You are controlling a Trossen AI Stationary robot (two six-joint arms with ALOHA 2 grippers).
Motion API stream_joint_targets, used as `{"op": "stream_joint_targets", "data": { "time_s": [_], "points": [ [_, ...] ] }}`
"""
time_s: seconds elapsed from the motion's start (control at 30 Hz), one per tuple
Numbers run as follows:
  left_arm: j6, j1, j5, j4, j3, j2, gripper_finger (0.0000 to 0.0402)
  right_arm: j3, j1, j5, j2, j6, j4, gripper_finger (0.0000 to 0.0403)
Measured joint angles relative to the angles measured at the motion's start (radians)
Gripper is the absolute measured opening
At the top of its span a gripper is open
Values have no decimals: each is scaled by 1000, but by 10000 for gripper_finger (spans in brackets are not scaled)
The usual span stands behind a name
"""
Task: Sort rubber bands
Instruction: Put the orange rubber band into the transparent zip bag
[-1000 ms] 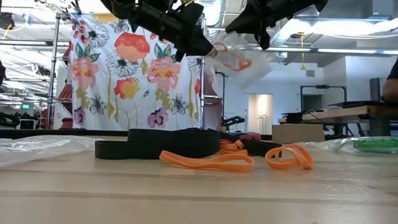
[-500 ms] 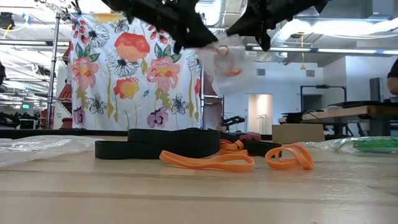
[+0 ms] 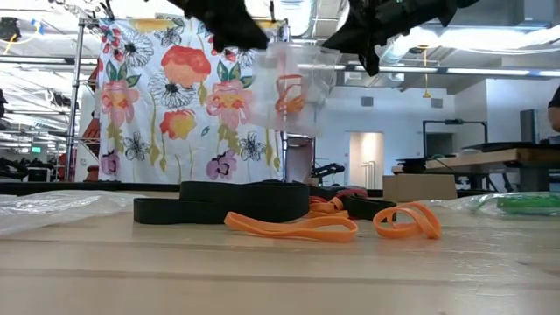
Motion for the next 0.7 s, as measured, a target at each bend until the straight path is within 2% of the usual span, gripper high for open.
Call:
{"op": "stream_joint_targets", "data": {
  "time_s": [0.1, 0.17, 0.3, 0.4, 0.53, 0.7],
  "points": [
    [30, -28, 72, -69, -51, 18, 128, 0, -1, 95, -2, -22, -78, 0],
    [30, -53, 108, -62, -111, 37, 128, 0, -11, 107, -2, -36, -111, 0],
    [29, -129, 126, 59, -221, 109, 128, 0, -14, 114, -2, -46, -109, 0],
    [81, -195, 177, 169, -263, 203, 128, 0, -19, 107, -2, -50, -109, 0],
    [154, -273, 163, 211, -240, 351, 128, 0, -28, 109, -2, -51, -110, 0],
    [182, -303, 49, 214, -135, 493, 128, 0, -22, 104, -2, -49, -112, 0]
  ]
}}
